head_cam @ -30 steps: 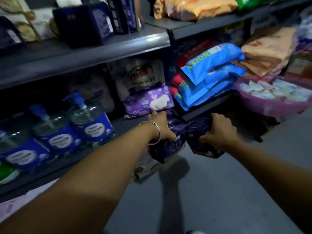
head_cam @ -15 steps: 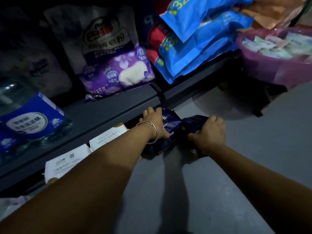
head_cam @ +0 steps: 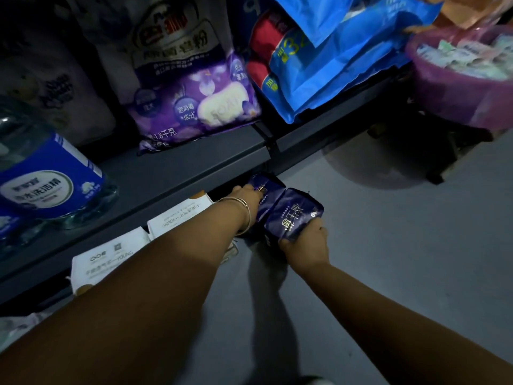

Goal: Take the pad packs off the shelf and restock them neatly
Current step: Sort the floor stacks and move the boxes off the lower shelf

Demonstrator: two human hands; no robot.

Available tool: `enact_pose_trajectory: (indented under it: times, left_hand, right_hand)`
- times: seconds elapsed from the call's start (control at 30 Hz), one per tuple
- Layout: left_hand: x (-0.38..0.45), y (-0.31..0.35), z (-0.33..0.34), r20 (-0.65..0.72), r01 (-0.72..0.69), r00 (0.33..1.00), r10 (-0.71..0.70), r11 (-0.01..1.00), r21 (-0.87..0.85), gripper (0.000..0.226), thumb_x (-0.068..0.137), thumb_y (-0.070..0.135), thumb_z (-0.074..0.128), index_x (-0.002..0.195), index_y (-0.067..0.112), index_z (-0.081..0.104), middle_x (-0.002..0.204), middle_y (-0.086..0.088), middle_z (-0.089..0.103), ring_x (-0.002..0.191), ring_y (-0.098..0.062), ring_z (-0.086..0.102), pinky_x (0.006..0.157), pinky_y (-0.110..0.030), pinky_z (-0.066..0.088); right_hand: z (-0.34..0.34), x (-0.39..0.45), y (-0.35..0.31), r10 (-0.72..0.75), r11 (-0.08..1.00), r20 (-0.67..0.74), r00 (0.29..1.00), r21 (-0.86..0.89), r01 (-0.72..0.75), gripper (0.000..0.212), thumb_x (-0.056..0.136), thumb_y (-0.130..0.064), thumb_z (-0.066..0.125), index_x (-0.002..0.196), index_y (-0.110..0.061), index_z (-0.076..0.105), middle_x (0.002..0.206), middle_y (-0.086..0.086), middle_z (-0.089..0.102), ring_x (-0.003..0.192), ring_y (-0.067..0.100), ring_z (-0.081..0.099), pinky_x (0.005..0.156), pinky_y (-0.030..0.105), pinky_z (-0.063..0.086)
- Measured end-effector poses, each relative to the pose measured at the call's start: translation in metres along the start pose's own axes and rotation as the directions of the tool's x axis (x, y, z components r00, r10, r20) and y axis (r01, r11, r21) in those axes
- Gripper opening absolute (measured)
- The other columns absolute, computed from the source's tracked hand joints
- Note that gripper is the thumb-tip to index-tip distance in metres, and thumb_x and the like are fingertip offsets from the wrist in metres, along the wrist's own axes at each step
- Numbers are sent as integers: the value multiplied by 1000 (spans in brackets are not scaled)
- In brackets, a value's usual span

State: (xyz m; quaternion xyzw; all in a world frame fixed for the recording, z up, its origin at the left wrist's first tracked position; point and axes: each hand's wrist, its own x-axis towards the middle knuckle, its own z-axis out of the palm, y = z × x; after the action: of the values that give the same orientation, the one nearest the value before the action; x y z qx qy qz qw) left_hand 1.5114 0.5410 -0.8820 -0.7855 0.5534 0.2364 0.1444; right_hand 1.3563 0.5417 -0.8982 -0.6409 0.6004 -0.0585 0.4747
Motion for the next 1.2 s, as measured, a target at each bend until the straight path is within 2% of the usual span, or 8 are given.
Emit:
enact_pose_trajectory:
  times: [0.1,0.23,0.37,0.53,0.8,1.0,1.1,1.2]
  left_hand:
    - [-4,2,-8,-27,-34,999,34,999,13,61,81,10,65,138,15,44,140,-14,38,128,-33,39,110,-35,33]
    - [-29,-3,-32,-95,-94,992,85,992,-88,50,84,2,58,131,15,52,133,-11,49,121,-29,49,103,-32,39]
    - [-76,-23,-72,-184,-129,978,102,982,-141,40,84,4,56,123,15,60,126,-8,59,116,-26,55,97,-26,40]
    - [-169,-61,-143,-332,-106,941,65,988,-108,37,86,7,58,123,13,60,125,-7,61,117,-23,56,98,-25,39]
    - [-347,-134,-228,-576,-34,817,-20,996,-83,37,85,13,62,122,12,59,123,-7,61,115,-23,55,93,-23,38]
    - [-421,-184,-261,-708,-18,697,-112,985,-174,45,83,20,69,125,9,56,123,-11,59,111,-23,57,94,-26,42]
    - [-415,-195,-274,-722,-8,675,-151,977,-212,54,82,27,70,130,12,49,129,-10,51,115,-22,52,97,-26,41]
    - [-390,-190,-292,-731,3,653,-198,966,-258,66,80,38,70,135,14,41,135,-8,42,121,-24,45,99,-29,38]
  right_hand:
    - [3,1,-3,3,999,29,1000,-45,-2,64,84,-9,64,135,-6,27,143,20,31,118,35,50,100,39,43]
    - [-12,-4,-23,43,968,46,998,-250,-30,52,90,-16,55,136,-5,32,130,19,51,115,34,54,96,40,47]
    - [-31,-31,-79,-174,896,54,983,-407,181,26,91,-15,54,115,-6,56,113,16,62,102,31,61,87,36,52]
    - [-47,-99,-168,-490,803,38,871,-371,467,28,85,-17,58,112,-11,59,112,15,64,107,31,58,86,33,46]
    - [-65,-229,-305,-756,591,26,654,-403,699,27,80,-23,66,105,-12,67,105,14,69,103,31,63,85,33,51]
    - [-63,-288,-369,-824,537,-40,565,-374,756,39,82,-27,68,117,-11,60,113,12,64,106,29,59,83,32,46]
    - [-58,-283,-387,-833,530,-52,551,-363,767,38,82,-26,68,116,-12,59,109,10,64,98,26,60,81,32,48]
    - [-61,-267,-400,-831,544,-110,546,-374,751,37,85,-20,63,120,-9,56,114,11,61,103,27,58,84,32,46]
